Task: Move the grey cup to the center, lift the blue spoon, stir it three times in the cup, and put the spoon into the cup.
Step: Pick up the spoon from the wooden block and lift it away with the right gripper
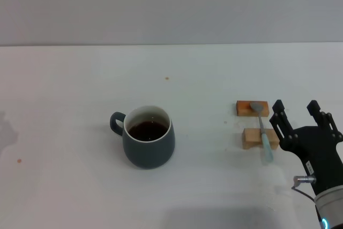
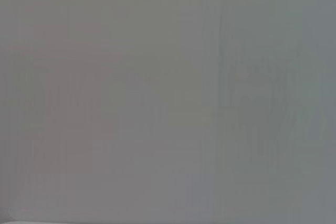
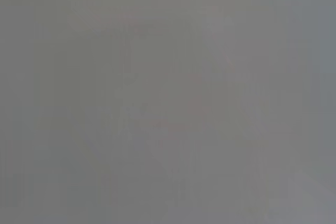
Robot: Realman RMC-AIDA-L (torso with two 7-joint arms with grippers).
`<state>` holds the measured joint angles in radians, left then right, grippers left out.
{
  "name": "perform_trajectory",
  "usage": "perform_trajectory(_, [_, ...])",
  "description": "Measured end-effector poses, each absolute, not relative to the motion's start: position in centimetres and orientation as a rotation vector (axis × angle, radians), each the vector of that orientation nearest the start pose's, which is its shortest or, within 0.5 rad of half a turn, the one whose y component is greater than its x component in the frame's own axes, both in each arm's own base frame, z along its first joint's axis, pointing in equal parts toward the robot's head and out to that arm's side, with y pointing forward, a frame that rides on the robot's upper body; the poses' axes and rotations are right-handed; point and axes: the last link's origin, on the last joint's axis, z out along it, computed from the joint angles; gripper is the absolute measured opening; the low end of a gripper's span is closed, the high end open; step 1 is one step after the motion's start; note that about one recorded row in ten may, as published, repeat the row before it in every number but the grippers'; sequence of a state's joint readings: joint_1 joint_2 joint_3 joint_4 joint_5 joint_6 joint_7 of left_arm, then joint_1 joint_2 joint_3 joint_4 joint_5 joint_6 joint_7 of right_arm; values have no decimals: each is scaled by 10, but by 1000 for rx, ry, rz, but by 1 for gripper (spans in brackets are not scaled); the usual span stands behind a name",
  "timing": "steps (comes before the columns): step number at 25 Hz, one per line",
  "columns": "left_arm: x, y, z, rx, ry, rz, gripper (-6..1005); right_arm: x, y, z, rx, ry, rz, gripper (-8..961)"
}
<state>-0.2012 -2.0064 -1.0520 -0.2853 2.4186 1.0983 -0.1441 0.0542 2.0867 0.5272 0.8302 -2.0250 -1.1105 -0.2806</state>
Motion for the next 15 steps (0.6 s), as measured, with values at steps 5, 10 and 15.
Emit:
perform_trajectory(5, [-395, 275, 22, -1449, -664, -555, 3, 262, 229, -89, -1571, 740, 794, 734])
perform_trajectory(10, [-395, 275, 22, -1451, -663, -554, 3, 265, 226, -92, -1583, 738, 783, 734])
perform_trajectory(15, [-395, 275, 22, -1451, -663, -553, 3, 268, 225, -93, -1584, 747, 773, 734])
